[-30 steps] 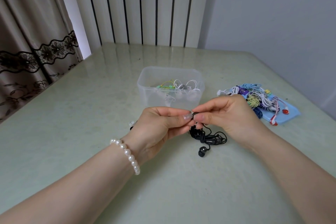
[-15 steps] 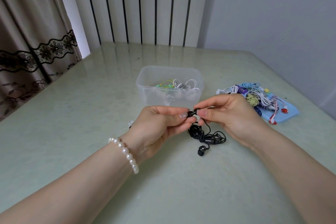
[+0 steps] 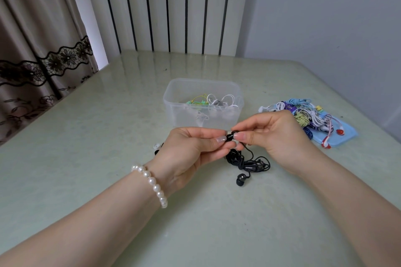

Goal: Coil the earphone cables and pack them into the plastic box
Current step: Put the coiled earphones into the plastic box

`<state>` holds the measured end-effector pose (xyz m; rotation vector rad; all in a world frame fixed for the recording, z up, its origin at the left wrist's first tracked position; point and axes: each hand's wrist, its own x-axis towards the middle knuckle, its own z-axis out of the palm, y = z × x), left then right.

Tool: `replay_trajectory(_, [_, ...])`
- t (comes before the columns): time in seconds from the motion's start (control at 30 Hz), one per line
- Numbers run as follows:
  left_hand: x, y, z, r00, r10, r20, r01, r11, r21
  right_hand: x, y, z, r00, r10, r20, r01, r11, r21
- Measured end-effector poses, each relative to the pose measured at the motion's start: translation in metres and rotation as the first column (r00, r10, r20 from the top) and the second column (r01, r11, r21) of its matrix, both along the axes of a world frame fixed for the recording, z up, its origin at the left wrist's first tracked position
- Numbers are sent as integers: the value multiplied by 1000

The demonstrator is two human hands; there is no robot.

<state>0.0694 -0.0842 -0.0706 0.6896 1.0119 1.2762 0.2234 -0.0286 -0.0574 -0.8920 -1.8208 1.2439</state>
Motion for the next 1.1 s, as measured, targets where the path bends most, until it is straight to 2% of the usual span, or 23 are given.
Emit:
replay_trajectory(0.37, [2,2,-1,997,62,-44,-63,998,-25,-4,-4,2,995,-31,91,25,998,65])
replay_trajectory(0.57, [4,2,0,994,97,-54,-96,995,15,-11,-10,1,973,-158,168,124,973,197])
replay_trajectory(0.77, [5,0,0,994,110,4,-110,993,39,-15,-16,-3,963,-251,98,216,936,277])
replay_trajectory(0.93, [5,-2,4,998,64,-7,-64,995,77,-16,-15,-10,945,-324,39,277,861,426])
replay_trajectory(1.0, [2,0,5,998,66,-12,-65,994,91,-14,-12,-7,966,-260,-10,249,911,330])
replay_trajectory(1.1, [-2,2,6,998,67,-15,-66,994,89,-8,-6,-1,983,-104,-149,113,992,55])
